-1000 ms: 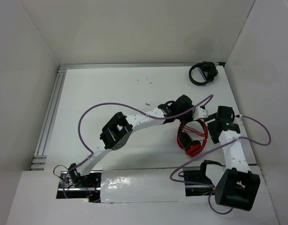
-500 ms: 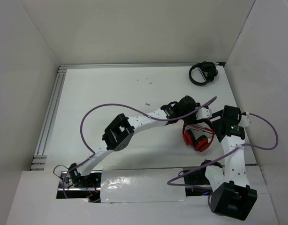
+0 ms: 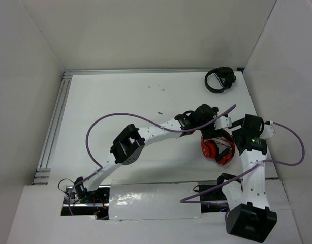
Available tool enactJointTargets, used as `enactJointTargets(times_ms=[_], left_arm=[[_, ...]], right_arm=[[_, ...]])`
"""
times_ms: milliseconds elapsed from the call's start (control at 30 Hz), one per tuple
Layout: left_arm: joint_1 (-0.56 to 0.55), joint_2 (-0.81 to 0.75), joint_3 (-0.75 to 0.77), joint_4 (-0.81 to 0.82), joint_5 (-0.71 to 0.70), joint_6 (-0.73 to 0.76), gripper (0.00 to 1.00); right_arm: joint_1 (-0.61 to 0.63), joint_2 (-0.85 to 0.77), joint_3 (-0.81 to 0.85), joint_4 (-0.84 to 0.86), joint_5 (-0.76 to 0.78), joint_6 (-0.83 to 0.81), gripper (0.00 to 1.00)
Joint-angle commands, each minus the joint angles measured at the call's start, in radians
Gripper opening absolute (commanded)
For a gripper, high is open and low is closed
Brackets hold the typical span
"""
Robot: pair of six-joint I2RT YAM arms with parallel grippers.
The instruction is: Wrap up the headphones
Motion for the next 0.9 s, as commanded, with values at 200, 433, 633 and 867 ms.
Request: enactJointTargets(times_ms=[200,433,633,867], left_arm=[[0.058,-0.312,-0.147,-0.126,0.046,-0.346,0.99],[0.19,-0.755,-0.521,-0.164,0.004,-0.632,0.99],[0.325,-1.159,-0.944,-0.416,-0.174,-1.048,0.99],[0.48,-1.509,-1.081,-0.687,-0.306,-1.31,0.99]], right_arm=[[0.019,-0.137,0.131,0.001,-0.143,-0.105,1.0],[0.019,-0.178,0.135,0.01,-0.145,-0.124,1.0],[0.021,-0.199,0.11,0.112,-0.298,-0.186,1.0],[0.029,-0.252,0.062,0.242,-0.382,-0.242,1.0]])
